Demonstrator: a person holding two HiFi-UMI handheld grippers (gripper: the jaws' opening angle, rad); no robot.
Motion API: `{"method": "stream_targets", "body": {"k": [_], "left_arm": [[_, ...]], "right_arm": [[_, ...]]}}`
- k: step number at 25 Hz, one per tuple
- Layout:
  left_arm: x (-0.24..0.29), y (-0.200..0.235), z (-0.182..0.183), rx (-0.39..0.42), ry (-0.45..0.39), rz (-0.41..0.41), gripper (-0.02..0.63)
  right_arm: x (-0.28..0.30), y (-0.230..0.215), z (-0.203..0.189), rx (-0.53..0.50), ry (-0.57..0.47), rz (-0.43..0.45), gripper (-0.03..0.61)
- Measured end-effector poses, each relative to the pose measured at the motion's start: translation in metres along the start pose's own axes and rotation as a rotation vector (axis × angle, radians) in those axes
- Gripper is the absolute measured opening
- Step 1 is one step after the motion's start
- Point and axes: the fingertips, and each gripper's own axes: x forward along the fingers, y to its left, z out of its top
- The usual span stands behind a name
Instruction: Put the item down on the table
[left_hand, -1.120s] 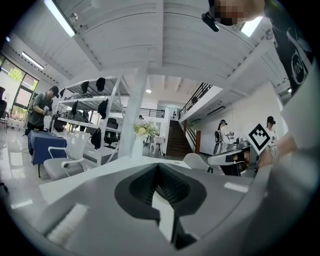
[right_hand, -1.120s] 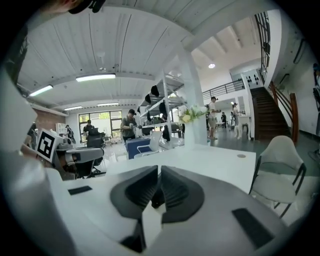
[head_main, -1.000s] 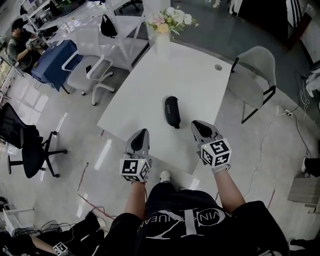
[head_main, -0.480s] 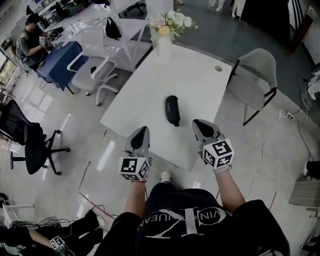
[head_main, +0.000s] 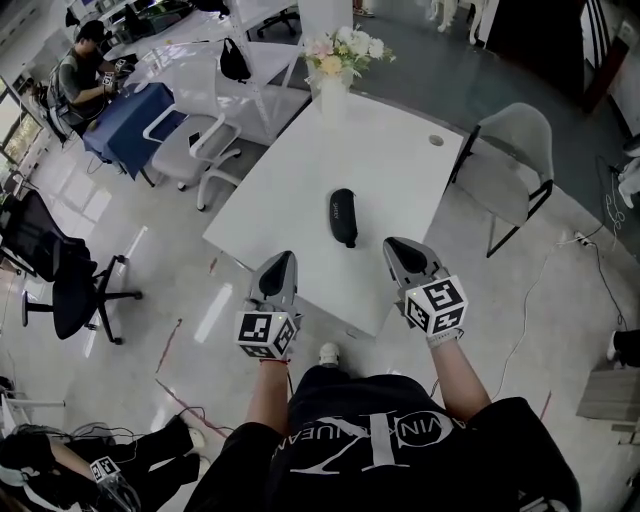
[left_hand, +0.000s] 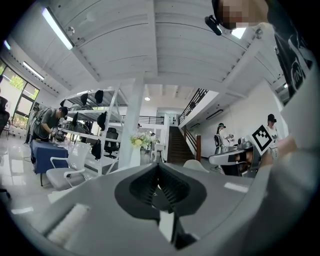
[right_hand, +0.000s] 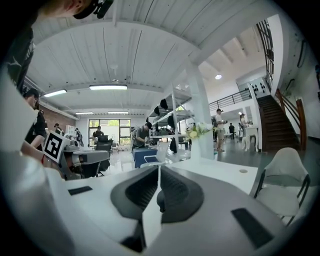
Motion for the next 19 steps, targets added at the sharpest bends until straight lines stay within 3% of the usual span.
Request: {"method": "stream_targets", "body": {"k": [19], "left_arm": [[-0.024,-0.005,0.024,0.058,-0.062,0.089,0.011]], "right_arm": [[-0.019,0.004,0.012,-0.027,-0.068,0.007,0.023]]}}
